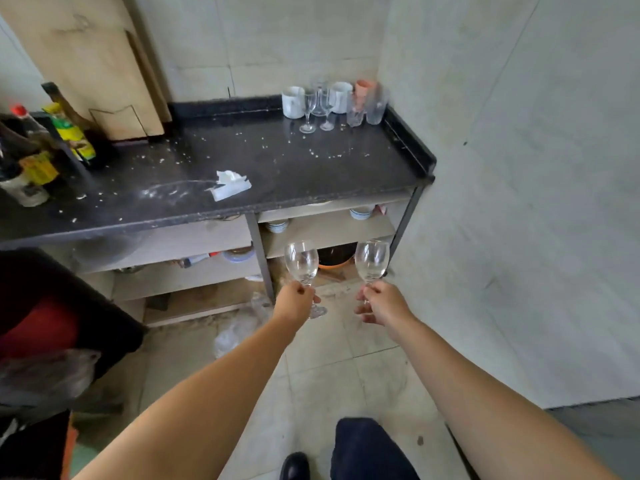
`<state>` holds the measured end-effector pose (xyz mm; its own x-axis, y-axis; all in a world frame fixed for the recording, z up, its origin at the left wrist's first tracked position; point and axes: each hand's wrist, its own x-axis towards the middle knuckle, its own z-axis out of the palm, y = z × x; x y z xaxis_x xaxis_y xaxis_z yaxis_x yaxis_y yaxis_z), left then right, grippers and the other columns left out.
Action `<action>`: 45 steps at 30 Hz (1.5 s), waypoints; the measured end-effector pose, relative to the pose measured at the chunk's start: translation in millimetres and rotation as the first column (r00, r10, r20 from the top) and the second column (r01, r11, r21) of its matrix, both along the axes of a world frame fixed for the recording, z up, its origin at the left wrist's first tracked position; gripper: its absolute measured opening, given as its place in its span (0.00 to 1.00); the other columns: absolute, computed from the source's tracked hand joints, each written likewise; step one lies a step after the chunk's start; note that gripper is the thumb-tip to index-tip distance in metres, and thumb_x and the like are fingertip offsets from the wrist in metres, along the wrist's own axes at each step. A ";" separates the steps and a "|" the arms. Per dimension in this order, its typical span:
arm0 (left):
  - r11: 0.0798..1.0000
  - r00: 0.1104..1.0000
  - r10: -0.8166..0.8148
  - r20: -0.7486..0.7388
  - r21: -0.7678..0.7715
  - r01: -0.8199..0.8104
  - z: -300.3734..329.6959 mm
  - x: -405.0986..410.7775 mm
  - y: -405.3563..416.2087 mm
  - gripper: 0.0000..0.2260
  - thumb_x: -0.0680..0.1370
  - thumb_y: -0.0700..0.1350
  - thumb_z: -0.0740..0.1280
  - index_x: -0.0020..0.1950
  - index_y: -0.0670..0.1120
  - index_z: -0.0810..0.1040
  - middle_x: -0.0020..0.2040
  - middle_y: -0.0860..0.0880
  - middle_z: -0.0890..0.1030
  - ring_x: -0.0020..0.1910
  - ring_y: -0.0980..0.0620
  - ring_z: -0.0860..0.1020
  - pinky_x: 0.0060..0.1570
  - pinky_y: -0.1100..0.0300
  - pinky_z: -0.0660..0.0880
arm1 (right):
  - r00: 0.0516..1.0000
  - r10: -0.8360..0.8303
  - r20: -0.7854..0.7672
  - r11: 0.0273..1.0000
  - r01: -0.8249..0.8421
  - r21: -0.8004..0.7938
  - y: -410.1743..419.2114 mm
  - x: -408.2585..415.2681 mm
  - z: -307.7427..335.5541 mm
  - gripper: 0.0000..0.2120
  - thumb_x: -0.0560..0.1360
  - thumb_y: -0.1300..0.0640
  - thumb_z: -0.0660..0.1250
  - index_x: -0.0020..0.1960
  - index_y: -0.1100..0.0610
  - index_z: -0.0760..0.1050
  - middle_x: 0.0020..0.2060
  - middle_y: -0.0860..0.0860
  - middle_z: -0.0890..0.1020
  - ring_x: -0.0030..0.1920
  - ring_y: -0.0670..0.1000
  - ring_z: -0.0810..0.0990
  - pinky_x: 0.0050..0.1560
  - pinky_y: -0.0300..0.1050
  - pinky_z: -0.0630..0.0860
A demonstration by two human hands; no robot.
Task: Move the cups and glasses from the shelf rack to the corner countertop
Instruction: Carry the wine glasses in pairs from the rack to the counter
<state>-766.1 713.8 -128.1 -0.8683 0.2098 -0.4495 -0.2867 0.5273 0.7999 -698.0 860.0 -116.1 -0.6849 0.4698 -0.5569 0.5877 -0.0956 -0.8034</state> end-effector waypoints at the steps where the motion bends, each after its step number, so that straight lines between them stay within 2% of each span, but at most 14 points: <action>1: 1.000 1.000 -0.013 0.001 -0.013 0.013 -0.2 -11.5 11.4 0.09 0.79 0.39 0.58 0.45 0.40 0.76 0.42 0.48 0.79 0.31 0.56 0.70 0.29 0.64 0.65 | 1.000 -0.004 -0.006 1.000 0.004 0.005 12.7 -11.4 0.4 0.08 0.82 0.63 0.54 0.49 0.60 0.71 0.39 0.53 0.76 0.30 0.50 0.77 0.20 0.34 0.73; 6: 0.999 0.999 -0.012 -0.038 -0.044 0.011 -4.3 -83.4 82.3 0.14 0.79 0.40 0.60 0.33 0.44 0.73 0.32 0.47 0.71 0.29 0.52 0.67 0.28 0.60 0.63 | 1.000 0.001 -0.027 1.000 -0.001 -0.012 87.4 -82.6 1.8 0.06 0.81 0.63 0.55 0.51 0.61 0.71 0.37 0.52 0.75 0.29 0.49 0.76 0.21 0.35 0.73; 10: 0.999 1.000 -0.005 -0.014 -0.054 0.004 -6.6 -144.7 133.0 0.11 0.80 0.41 0.59 0.47 0.38 0.79 0.33 0.50 0.76 0.28 0.53 0.67 0.27 0.61 0.63 | 0.998 0.066 -0.007 0.997 -0.066 0.041 151.8 -142.4 9.4 0.06 0.81 0.61 0.57 0.52 0.61 0.72 0.42 0.54 0.78 0.31 0.49 0.78 0.25 0.37 0.75; 13: 0.999 1.000 0.024 -0.017 -0.026 -0.024 -6.4 -187.8 161.7 0.09 0.79 0.40 0.59 0.41 0.42 0.76 0.41 0.47 0.80 0.33 0.52 0.72 0.33 0.60 0.68 | 0.997 0.078 0.000 0.996 -0.078 0.050 190.7 -186.7 10.3 0.07 0.81 0.62 0.56 0.51 0.62 0.72 0.43 0.56 0.77 0.32 0.50 0.79 0.24 0.36 0.74; 15: 0.999 1.000 0.016 -0.021 -0.043 -0.017 -6.0 -212.2 177.5 0.09 0.79 0.40 0.59 0.40 0.45 0.74 0.43 0.49 0.81 0.32 0.54 0.72 0.32 0.61 0.68 | 0.997 0.080 -0.001 0.996 -0.080 0.041 207.1 -211.6 7.4 0.07 0.81 0.62 0.56 0.51 0.61 0.72 0.44 0.56 0.76 0.32 0.51 0.78 0.22 0.35 0.74; 19: 0.999 0.999 0.018 -0.045 -0.045 -0.020 -10.6 -275.8 212.3 0.07 0.79 0.41 0.60 0.42 0.44 0.75 0.41 0.50 0.80 0.34 0.53 0.73 0.34 0.61 0.69 | 0.998 0.057 0.010 0.997 -0.057 0.045 238.0 -271.7 -2.4 0.06 0.81 0.61 0.57 0.51 0.59 0.73 0.43 0.53 0.76 0.34 0.49 0.79 0.27 0.36 0.77; 23: 1.000 1.000 -0.001 -0.026 0.004 0.001 -19.7 -352.1 249.6 0.07 0.79 0.43 0.63 0.43 0.42 0.76 0.35 0.48 0.76 0.35 0.52 0.72 0.38 0.59 0.69 | 0.999 0.036 0.002 0.986 -0.036 0.161 275.6 -335.3 -14.6 0.08 0.80 0.61 0.58 0.53 0.56 0.76 0.39 0.50 0.77 0.33 0.45 0.76 0.33 0.35 0.73; 27: 0.997 0.995 -0.072 -0.064 0.004 0.072 -14.5 -419.3 282.6 0.07 0.77 0.44 0.66 0.44 0.41 0.80 0.37 0.47 0.78 0.39 0.50 0.74 0.42 0.58 0.69 | 0.997 -0.074 -0.032 0.988 0.078 0.135 308.5 -393.0 -16.6 0.08 0.80 0.63 0.58 0.53 0.59 0.76 0.38 0.53 0.75 0.34 0.47 0.73 0.40 0.41 0.76; 31: 0.996 0.995 -0.084 -0.052 0.023 0.085 -9.5 -471.8 321.1 0.06 0.77 0.43 0.68 0.48 0.41 0.82 0.41 0.46 0.80 0.41 0.51 0.76 0.45 0.59 0.71 | 0.968 -0.245 -0.046 0.970 0.244 -0.021 340.7 -444.1 -20.7 0.07 0.80 0.65 0.58 0.54 0.63 0.73 0.41 0.55 0.75 0.37 0.48 0.77 0.34 0.35 0.81; 36: 0.996 0.996 -0.084 0.000 0.028 0.084 -19.2 -511.4 364.8 0.07 0.76 0.42 0.67 0.46 0.39 0.83 0.41 0.45 0.82 0.40 0.51 0.77 0.44 0.59 0.71 | 0.936 -0.349 -0.036 0.926 0.338 -0.167 373.4 -494.6 -32.3 0.06 0.79 0.68 0.58 0.53 0.65 0.72 0.43 0.60 0.77 0.44 0.52 0.80 0.60 0.50 0.77; 38: 0.996 0.997 -0.077 0.006 0.038 0.077 -20.4 -520.4 376.4 0.05 0.76 0.40 0.67 0.45 0.41 0.82 0.41 0.45 0.82 0.42 0.51 0.77 0.45 0.59 0.72 | 0.940 -0.340 -0.036 0.928 0.328 -0.177 382.2 -506.6 -35.9 0.07 0.77 0.71 0.59 0.54 0.67 0.73 0.46 0.65 0.78 0.52 0.57 0.81 0.66 0.54 0.73; 40: 0.997 0.997 -0.071 0.029 0.046 0.069 -21.6 -528.1 387.4 0.06 0.75 0.39 0.67 0.47 0.41 0.83 0.41 0.46 0.82 0.43 0.51 0.78 0.47 0.59 0.73 | 0.951 -0.309 -0.029 0.937 0.299 -0.181 390.3 -518.7 -38.6 0.07 0.75 0.72 0.64 0.51 0.64 0.75 0.50 0.63 0.80 0.58 0.59 0.80 0.68 0.56 0.71; 43: 0.998 0.996 -0.062 0.063 0.027 0.060 -28.7 -543.2 405.3 0.07 0.74 0.40 0.69 0.49 0.40 0.83 0.41 0.46 0.82 0.43 0.52 0.78 0.46 0.58 0.72 | 0.962 -0.272 -0.004 0.950 0.268 -0.162 407.1 -541.7 -48.0 0.13 0.74 0.69 0.66 0.42 0.51 0.76 0.46 0.54 0.82 0.53 0.54 0.80 0.67 0.62 0.70; 45: 0.998 0.995 -0.052 0.079 0.027 0.050 -31.6 -548.9 413.3 0.05 0.74 0.40 0.69 0.47 0.42 0.83 0.38 0.48 0.81 0.41 0.52 0.76 0.43 0.60 0.72 | 0.967 -0.255 0.013 0.950 0.254 -0.180 413.4 -552.7 -52.8 0.13 0.74 0.67 0.67 0.42 0.48 0.76 0.43 0.50 0.82 0.53 0.51 0.81 0.67 0.64 0.69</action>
